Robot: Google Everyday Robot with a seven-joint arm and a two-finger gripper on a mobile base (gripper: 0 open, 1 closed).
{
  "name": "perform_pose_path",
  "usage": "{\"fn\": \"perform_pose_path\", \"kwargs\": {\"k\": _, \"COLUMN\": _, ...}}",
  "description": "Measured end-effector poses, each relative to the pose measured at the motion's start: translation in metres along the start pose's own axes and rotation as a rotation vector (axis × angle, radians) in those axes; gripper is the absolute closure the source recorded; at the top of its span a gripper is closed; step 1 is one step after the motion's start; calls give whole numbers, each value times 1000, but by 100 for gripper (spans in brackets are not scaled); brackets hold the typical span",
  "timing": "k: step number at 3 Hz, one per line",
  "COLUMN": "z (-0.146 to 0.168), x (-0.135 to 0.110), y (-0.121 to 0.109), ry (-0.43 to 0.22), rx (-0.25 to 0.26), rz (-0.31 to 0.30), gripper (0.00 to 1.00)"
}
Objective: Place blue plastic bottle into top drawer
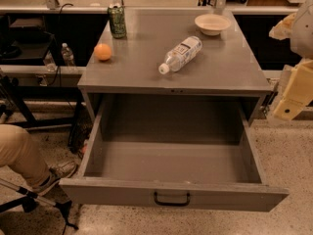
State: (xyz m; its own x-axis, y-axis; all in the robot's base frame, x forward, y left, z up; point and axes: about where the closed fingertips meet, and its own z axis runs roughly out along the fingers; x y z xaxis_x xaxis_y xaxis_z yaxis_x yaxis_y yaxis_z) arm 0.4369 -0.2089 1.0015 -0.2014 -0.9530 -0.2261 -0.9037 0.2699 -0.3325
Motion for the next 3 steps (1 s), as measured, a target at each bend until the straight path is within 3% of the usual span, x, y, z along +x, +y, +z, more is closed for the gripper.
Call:
{"fn": "perform_pose_path", "kwargs": {"k": 1, "z": 0, "x": 0, "y": 0, "ry": 0, "rx": 0, "rz": 0, "gripper": 0}}
{"fn": "perform_pose_path", "kwargs": {"k": 3, "z": 71, "x": -20, "y": -74, "ry": -44, "rx": 48, "rz": -132, "gripper": 0}}
